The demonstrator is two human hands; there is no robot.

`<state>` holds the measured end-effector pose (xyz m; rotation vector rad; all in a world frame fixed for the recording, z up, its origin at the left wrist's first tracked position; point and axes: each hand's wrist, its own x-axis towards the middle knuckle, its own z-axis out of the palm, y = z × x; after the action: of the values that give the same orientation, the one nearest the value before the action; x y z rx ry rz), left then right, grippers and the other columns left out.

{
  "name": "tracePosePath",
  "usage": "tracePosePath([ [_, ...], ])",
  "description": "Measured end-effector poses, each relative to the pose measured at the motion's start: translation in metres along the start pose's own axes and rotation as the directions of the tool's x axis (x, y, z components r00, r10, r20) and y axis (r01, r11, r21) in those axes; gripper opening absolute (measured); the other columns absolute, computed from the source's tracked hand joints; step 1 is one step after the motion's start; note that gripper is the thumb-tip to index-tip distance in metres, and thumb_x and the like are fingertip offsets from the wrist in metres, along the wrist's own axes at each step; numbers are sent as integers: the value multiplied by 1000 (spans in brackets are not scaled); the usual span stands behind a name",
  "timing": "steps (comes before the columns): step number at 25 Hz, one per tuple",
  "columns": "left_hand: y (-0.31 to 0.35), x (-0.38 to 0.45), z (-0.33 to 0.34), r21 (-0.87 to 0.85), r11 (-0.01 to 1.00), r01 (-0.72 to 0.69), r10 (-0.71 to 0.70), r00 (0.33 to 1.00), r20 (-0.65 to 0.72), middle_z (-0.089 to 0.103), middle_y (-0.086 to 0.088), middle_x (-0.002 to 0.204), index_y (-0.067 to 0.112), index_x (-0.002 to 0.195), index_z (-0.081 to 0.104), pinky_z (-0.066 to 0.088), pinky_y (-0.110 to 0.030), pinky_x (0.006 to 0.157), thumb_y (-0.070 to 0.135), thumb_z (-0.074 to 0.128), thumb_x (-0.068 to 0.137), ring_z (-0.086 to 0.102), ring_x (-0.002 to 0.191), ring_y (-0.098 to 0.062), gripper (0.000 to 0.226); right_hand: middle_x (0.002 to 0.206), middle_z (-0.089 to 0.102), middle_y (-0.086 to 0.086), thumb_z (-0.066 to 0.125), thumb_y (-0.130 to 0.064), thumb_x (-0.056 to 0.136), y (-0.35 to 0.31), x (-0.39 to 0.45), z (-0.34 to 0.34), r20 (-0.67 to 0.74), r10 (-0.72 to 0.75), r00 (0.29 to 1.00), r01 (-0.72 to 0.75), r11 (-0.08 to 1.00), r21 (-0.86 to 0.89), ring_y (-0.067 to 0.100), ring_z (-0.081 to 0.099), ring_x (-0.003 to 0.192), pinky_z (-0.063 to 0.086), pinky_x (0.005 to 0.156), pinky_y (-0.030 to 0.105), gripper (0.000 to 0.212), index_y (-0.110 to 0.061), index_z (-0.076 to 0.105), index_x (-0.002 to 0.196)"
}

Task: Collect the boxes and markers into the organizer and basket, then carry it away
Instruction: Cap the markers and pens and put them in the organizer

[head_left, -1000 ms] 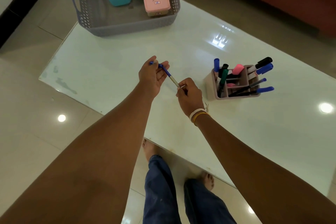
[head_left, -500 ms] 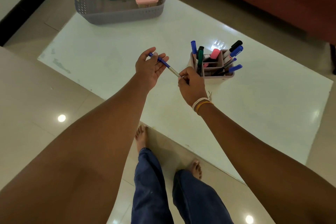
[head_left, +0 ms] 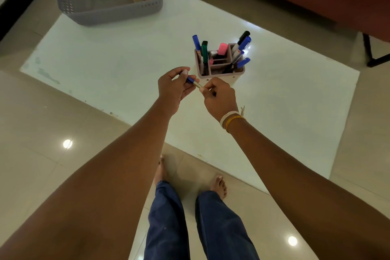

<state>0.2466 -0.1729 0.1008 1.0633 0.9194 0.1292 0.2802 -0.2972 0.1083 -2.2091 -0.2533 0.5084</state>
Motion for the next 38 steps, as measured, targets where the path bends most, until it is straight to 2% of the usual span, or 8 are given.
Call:
tracePosePath([
  [8,17,2,28,211,976,-47,8,983,183,71,-11,109,21,135,52,60,-34,82,16,49,100,72,94,-23,36,86,58,3,63,-22,92,0,21,-39,222,76,972,-22,972,-235,18,52,82,39,78,23,22,-4,70,101],
  [12,32,15,33,372,927,-42,46,999,-2,69,-9,97,24,111,57,59,-34,72,20,46,99,69,80,-23,16,79,65,1,72,-14,84,-1,31,-55,-145,-8,989,17,998,66,6,62,69,53,76,15,11,-8,70,93],
  [16,29,29,28,528,849,-32,43,999,-9,64,-6,101,21,111,60,58,-35,71,17,46,97,63,76,-19,20,74,62,-4,68,-11,84,-10,48,-66,-279,-87,957,73,996,-57,-9,58,59,34,63,-9,13,-6,69,96],
  [20,23,39,26,565,825,-8,6,1000,6,64,-4,103,20,114,61,60,-40,78,16,47,96,63,78,-19,23,88,71,7,58,-21,90,0,67,-43,-152,-52,987,0,945,-328,20,66,84,36,64,7,19,-7,70,97],
  [24,18,45,24,585,811,1,-9,1000,11,66,-7,108,21,110,60,60,-40,76,16,49,96,64,78,-19,19,99,69,14,58,-15,91,3,74,-22,-112,83,990,-105,973,-208,32,68,88,57,84,42,17,-9,68,104],
  [31,19,51,24,576,815,63,-85,996,12,65,-13,113,15,104,48,58,-37,71,14,54,93,66,79,-22,14,80,64,6,52,-12,85,7,56,-37,-239,99,966,-163,951,-264,25,59,70,51,67,29,13,-12,64,82],
  [34,17,57,26,567,817,102,-139,990,23,63,-17,117,12,113,42,57,-34,68,20,56,95,68,80,-26,24,73,67,9,54,-18,83,20,53,-38,-272,370,889,-398,915,-58,24,67,63,60,66,36,16,-5,62,83],
  [38,17,68,29,552,820,151,-192,981,15,62,-17,121,11,133,36,60,-34,71,22,60,94,69,77,-27,47,97,70,22,55,-30,93,10,58,-26,234,702,672,-697,493,521,33,71,74,62,71,43,33,-7,47,115],
])
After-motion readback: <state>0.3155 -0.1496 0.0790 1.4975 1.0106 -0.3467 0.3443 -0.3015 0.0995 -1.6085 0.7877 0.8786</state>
